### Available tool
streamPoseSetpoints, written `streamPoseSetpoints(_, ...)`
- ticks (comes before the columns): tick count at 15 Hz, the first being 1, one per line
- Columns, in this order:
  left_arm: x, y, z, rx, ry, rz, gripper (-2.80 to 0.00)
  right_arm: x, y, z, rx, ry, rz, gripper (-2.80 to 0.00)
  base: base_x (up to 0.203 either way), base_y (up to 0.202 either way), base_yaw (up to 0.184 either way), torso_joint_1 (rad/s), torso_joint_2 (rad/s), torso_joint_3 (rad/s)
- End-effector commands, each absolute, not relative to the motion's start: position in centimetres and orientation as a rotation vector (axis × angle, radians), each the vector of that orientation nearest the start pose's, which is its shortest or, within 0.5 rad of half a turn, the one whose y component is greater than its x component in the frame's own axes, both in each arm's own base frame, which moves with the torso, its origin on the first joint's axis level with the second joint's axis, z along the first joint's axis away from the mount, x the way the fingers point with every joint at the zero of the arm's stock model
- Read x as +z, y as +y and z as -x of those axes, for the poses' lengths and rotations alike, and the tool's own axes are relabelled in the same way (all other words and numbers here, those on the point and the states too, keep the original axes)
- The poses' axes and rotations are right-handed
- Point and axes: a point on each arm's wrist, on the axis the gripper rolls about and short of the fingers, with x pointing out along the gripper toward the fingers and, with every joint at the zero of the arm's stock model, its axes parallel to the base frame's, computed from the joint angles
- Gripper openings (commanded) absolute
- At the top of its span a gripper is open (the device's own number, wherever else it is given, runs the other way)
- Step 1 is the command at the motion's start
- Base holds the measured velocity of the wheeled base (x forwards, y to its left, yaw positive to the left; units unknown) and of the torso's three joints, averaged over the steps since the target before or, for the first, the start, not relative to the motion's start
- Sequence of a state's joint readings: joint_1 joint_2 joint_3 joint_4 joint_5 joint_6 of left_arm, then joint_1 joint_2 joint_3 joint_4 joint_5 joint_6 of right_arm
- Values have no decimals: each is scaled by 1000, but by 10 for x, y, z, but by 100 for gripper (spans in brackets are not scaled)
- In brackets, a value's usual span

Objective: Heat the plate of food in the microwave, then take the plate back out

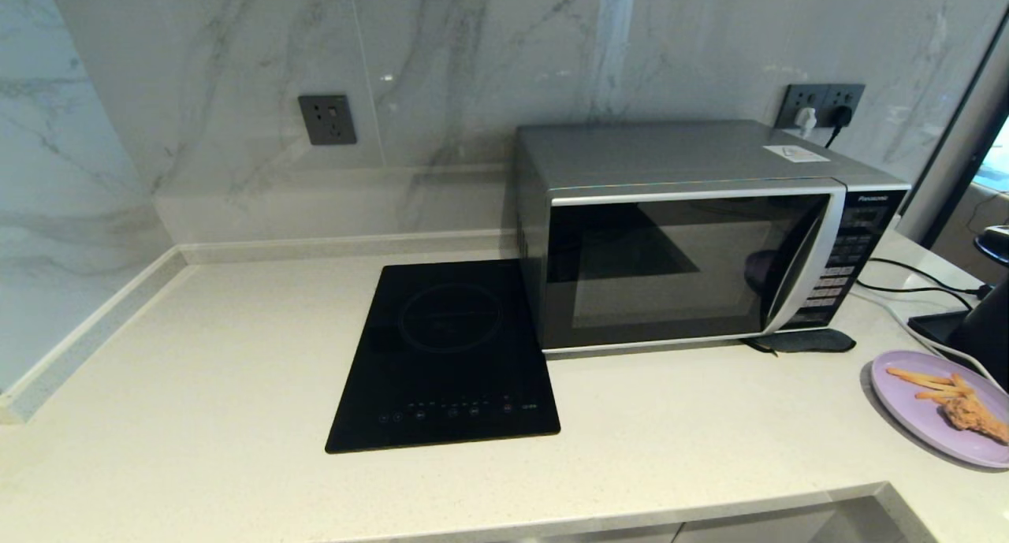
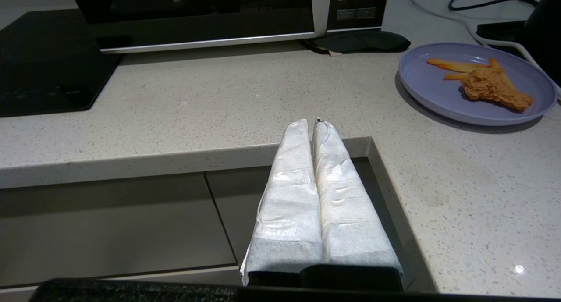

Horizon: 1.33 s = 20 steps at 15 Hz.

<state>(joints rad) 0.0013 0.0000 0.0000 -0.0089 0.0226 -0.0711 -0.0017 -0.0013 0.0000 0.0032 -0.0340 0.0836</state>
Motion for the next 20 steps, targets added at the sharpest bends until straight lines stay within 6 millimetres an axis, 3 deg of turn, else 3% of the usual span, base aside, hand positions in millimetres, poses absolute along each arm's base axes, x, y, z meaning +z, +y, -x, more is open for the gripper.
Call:
streamPoseSetpoints(1, 76, 0, 23, 24, -9, 72, -280, 75, -1, 23, -35, 3, -84, -280, 0, 0, 0, 0, 0, 0)
streamPoseSetpoints(20, 76, 0, 23, 24, -9, 72, -280, 75, -1, 23, -35, 3, -84, -280, 0, 0, 0, 0, 0, 0)
